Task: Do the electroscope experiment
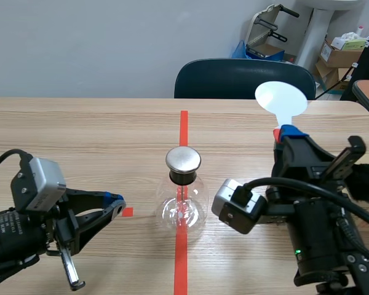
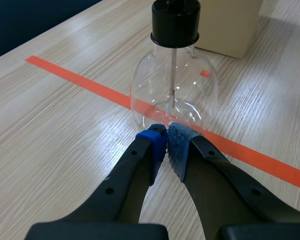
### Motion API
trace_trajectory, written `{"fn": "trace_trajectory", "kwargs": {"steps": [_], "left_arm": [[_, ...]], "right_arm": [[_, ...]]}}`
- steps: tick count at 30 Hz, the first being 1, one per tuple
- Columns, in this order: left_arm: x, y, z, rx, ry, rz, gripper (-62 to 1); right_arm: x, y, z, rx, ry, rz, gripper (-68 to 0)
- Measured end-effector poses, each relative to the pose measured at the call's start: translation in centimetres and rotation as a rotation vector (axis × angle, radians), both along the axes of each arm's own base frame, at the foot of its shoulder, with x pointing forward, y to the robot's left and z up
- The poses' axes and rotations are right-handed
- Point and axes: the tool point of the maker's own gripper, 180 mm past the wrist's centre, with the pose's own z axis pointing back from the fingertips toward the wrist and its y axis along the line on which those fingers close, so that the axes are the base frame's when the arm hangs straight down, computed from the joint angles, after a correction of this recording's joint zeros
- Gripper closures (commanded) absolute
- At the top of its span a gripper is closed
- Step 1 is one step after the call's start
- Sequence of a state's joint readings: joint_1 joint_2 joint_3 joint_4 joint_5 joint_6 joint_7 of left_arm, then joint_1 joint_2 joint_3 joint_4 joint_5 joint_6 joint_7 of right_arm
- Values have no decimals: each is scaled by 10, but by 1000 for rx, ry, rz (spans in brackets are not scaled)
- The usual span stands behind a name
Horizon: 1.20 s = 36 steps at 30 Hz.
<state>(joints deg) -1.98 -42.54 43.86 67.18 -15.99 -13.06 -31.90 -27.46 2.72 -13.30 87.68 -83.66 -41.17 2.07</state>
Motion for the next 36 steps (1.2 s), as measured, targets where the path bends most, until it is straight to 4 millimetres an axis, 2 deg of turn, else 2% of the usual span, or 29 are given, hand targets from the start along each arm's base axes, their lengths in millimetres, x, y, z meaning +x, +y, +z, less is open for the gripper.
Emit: {"fn": "trace_trajectory", "kwargs": {"steps": [5,9,16,24,36], "left_arm": [[14,2,-9,9,4,37,-55],[21,1,-21,38,9,47,-55],[17,-7,-37,74,17,28,-55],[15,-13,-42,79,16,24,-55],[20,-3,-50,112,7,68,-55]], "right_arm": [[0,9,-22,16,74,-1,-7],[2,18,-28,17,109,17,-7],[2,20,-30,4,114,41,-6],[1,15,-31,-27,115,55,-6],[0,10,-34,-71,116,83,-6]]}}
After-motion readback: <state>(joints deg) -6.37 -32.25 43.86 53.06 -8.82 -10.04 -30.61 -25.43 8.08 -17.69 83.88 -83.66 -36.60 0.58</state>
